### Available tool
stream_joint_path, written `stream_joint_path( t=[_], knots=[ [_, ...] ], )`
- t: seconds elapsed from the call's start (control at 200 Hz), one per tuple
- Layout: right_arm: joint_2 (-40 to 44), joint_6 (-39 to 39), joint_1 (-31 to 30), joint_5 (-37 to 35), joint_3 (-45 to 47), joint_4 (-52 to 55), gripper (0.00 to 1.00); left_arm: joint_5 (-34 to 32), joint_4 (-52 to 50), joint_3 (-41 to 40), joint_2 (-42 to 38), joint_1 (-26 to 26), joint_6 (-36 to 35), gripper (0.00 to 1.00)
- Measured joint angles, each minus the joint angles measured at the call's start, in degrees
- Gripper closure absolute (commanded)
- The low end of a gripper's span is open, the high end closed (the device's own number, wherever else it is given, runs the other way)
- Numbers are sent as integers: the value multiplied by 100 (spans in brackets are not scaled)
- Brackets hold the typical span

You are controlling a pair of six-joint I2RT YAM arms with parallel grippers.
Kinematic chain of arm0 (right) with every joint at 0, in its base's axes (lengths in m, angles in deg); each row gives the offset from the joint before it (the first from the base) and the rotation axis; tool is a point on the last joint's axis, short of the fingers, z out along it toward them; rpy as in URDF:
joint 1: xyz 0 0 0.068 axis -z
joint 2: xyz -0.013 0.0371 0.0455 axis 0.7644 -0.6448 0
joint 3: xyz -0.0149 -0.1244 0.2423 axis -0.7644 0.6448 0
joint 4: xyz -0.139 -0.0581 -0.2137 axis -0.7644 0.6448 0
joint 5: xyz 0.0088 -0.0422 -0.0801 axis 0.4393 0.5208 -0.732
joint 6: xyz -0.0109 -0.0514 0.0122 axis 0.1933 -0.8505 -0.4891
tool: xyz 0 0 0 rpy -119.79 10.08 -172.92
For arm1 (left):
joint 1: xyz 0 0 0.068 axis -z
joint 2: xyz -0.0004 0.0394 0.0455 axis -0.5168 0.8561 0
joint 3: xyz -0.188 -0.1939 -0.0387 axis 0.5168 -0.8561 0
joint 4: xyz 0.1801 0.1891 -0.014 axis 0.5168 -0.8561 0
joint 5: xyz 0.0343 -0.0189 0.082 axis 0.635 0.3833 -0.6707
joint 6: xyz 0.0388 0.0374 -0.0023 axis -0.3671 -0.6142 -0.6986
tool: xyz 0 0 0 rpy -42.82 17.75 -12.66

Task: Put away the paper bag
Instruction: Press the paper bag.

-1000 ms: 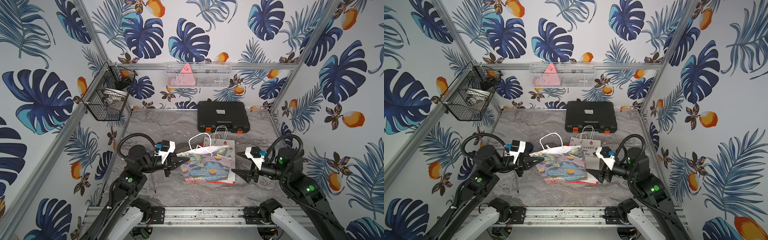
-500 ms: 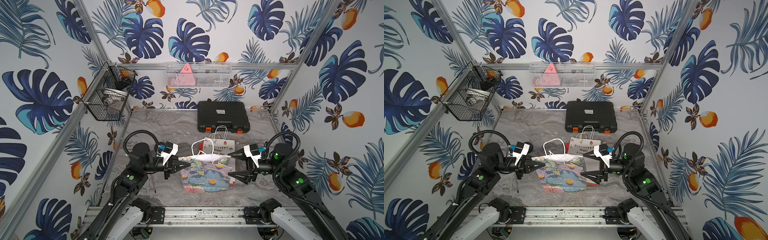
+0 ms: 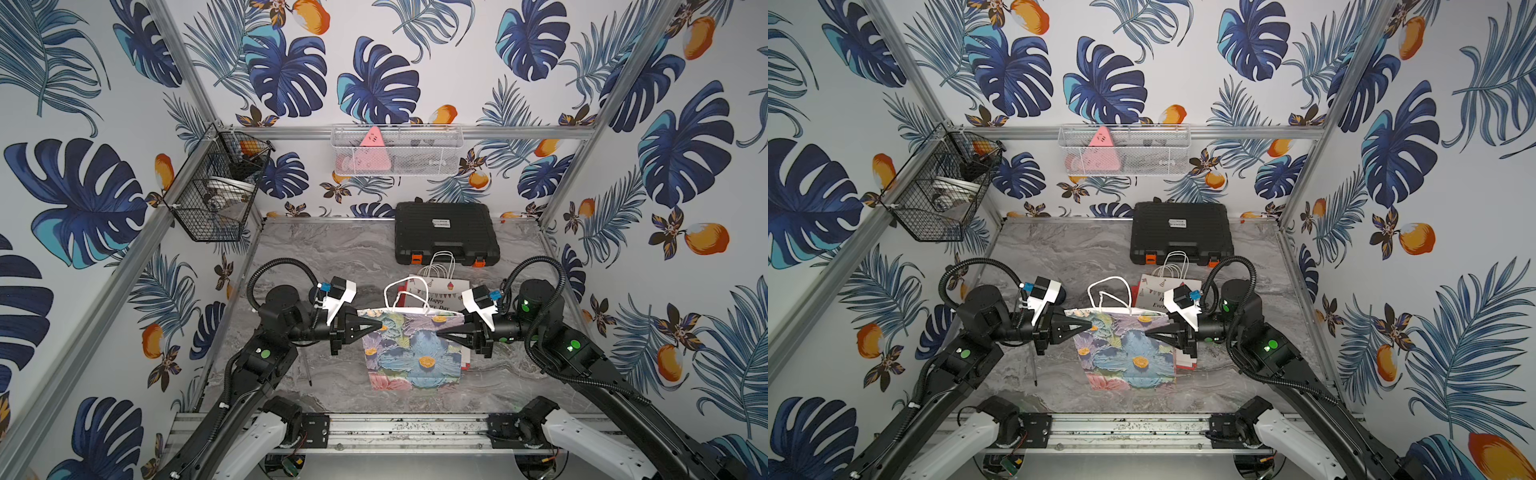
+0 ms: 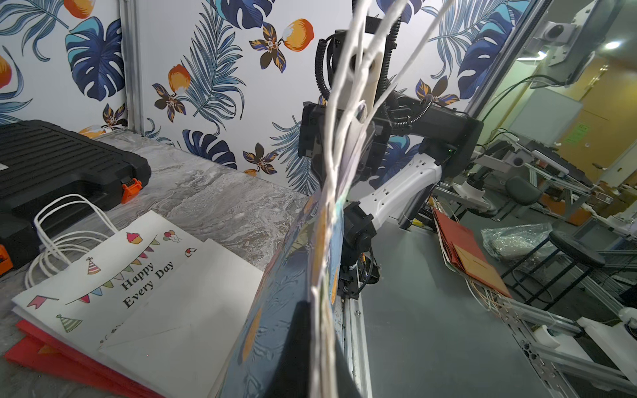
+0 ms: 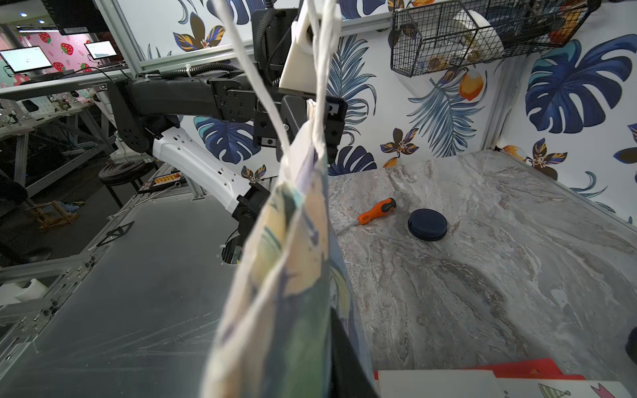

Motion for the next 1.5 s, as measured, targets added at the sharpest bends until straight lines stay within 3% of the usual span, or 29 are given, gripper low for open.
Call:
stream_joint_path(
  t=[0.145,0.235,0.311,0.401,0.531,0.706,0.791,0.881,1.037,1.087,1.107,1.192,1.252,1.312,1.357,1.503],
  knots=[
    [0,146,-13,-103,22,-155,100,-299,-481,170,-90,0,-184,59],
    [81,304,-15,-190,101,-295,100,-356,-533,63,-140,0,-149,55],
    [125,413,-15,-210,166,-389,100,-396,-376,-168,-203,0,79,68],
    [111,472,-15,-238,199,-468,100,-400,94,-457,-267,0,468,100],
    [90,584,-13,-411,162,-466,76,-444,461,-531,-319,0,704,100],
    [297,570,-13,-605,0,-439,71,-492,535,-409,-232,0,713,100],
    [317,629,-15,-608,-52,-525,77,-428,544,-411,-181,0,713,100],
    [184,706,-15,-599,-175,-557,100,-378,544,-411,-175,0,699,100],
    [50,785,-13,-551,-254,-557,100,-372,402,-385,-234,0,498,100],
    [92,785,-13,-553,-219,-555,66,-369,341,-350,-278,0,455,100],
    [125,787,-13,-557,-199,-535,58,-369,319,-332,-299,0,450,100],
    [310,710,-15,-601,-109,-374,38,-372,234,-245,-332,2,435,100],
    [448,647,-13,-625,-9,-214,33,-439,245,-184,-326,0,439,100],
    [529,540,-15,-616,120,-46,34,-422,350,-162,-293,0,501,100],
    [518,525,-15,-597,155,98,40,-409,492,-162,-258,0,636,100],
    [282,367,-13,-374,-20,638,91,-348,981,-162,-199,0,1095,100]
  ],
)
